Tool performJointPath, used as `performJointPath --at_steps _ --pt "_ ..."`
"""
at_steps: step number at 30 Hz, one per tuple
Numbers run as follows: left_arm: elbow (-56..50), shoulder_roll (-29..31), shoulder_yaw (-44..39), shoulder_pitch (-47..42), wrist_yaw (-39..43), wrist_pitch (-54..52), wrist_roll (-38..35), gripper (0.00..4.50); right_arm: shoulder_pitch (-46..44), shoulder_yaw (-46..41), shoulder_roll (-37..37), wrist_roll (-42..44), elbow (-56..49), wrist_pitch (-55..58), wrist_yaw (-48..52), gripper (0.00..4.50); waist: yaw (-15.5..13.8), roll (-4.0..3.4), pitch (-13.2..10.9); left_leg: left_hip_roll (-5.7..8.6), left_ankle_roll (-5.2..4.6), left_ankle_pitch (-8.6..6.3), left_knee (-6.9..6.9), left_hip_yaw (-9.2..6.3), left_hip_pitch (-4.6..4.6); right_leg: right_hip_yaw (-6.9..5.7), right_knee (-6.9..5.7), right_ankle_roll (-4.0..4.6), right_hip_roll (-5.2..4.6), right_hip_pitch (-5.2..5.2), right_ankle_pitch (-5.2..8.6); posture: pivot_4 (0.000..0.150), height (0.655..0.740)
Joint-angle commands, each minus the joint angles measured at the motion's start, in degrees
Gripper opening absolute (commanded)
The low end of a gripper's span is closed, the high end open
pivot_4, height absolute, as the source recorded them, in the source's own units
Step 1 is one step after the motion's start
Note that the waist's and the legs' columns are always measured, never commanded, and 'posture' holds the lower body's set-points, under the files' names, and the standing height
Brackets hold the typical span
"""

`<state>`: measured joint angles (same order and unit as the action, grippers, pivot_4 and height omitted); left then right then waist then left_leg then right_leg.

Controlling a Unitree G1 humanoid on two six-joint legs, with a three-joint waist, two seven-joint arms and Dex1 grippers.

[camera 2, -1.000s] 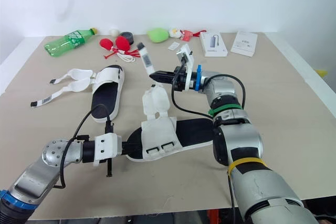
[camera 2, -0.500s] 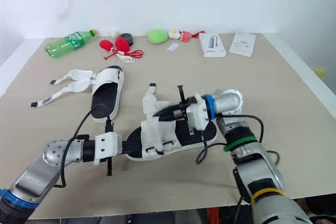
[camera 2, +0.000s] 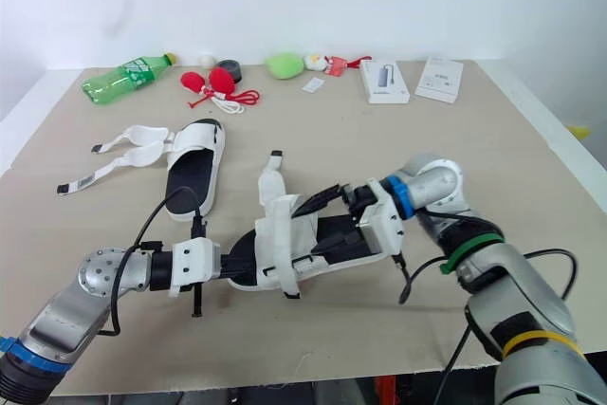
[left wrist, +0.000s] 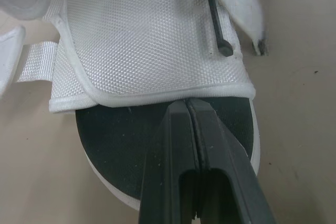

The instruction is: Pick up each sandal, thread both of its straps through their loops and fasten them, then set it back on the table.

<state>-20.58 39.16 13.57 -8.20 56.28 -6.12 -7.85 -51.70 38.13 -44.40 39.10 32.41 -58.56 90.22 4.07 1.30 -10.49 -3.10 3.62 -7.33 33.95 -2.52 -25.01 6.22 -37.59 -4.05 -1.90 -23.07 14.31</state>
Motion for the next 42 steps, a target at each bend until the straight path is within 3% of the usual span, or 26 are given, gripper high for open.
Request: performJointPath --at_steps 1,6,11,22,32,36,37,38,42 --pt "0.3 0.2 -0.1 -0.7 0.6 0.0 -0.5 0.00 2.4 -4.8 -2.8 4.3 -5.5 15.6 2.1 4.47 -0.1 0.00 0.0 -0.01 0.00 0.00 0.00 0.00 0.00 0.00 0.00 0.01 0.00 0.00 0.00 0.150 0.7400" --pt "0.6 0.0 -0.2 -1.2 1.4 -1.0 -1.4 0.00 10.3 -9.7 -16.9 16.3 -29.9 64.2 -7.4 4.47 -1.0 -0.10 0.0 0.01 0.00 0.00 0.03 0.07 -0.09 0.07 -0.11 0.05 -0.06 -0.12 0.03 0.150 0.7400" --pt "1.0 -0.1 -0.3 -1.9 1.9 -1.9 -2.3 0.00 19.4 -15.0 -22.0 25.0 -49.2 87.3 -19.0 4.47 -1.1 -0.03 0.0 -0.10 -0.05 -0.04 0.00 0.16 0.00 0.09 -0.23 0.17 -0.01 -0.19 0.16 0.150 0.7400" --pt "2.4 -0.8 -0.2 -3.7 2.1 -3.3 -3.3 0.00 30.9 -18.6 -13.3 16.0 -59.2 101.2 -39.8 4.47 -1.4 0.14 0.1 -0.10 0.00 -0.07 0.47 0.38 -0.13 0.11 -0.23 0.00 -0.08 -0.26 0.00 0.150 0.7400" --pt "4.4 -1.9 0.5 -5.2 3.0 -2.3 -2.5 0.00 31.0 -22.7 -4.2 16.4 -60.6 112.5 -48.6 4.47 -1.3 0.26 0.1 -0.10 0.00 -0.07 0.48 0.40 -0.15 0.14 -0.23 -0.01 -0.06 -0.26 -0.03 0.150 0.7400" --pt "4.6 -2.2 0.6 -5.3 3.1 -2.1 -2.1 0.00 30.5 -24.1 -1.8 16.8 -60.8 116.5 -50.4 2.65 -1.3 0.28 0.1 -0.10 0.00 -0.07 0.47 0.40 -0.18 0.14 -0.22 -0.02 -0.06 -0.25 -0.03 0.150 0.7400" --pt "4.7 -2.2 0.6 -5.2 3.2 -1.9 -2.0 0.00 30.4 -24.2 -1.3 16.9 -60.7 117.6 -50.8 2.65 -1.3 0.28 0.1 -0.10 0.00 -0.07 0.47 0.40 -0.19 0.14 -0.22 -0.02 -0.06 -0.26 -0.03 0.150 0.7400" --pt "4.7 -2.2 0.6 -5.2 3.2 -1.8 -1.9 0.00 30.3 -24.3 -0.9 16.8 -60.6 118.3 -51.1 1.91 -1.3 0.29 0.1 -0.10 0.00 -0.07 0.47 0.40 -0.20 0.14 -0.22 -0.02 -0.06 -0.26 -0.02 0.150 0.7400" --pt "5.0 -2.0 0.7 -5.2 3.1 -1.3 -1.4 0.00 30.0 -24.6 0.0 16.6 -60.2 121.6 -51.0 0.05 -1.3 0.29 0.1 -0.10 0.00 -0.07 0.46 0.39 -0.19 0.14 -0.22 -0.02 -0.06 -0.27 -0.02 0.150 0.7400"
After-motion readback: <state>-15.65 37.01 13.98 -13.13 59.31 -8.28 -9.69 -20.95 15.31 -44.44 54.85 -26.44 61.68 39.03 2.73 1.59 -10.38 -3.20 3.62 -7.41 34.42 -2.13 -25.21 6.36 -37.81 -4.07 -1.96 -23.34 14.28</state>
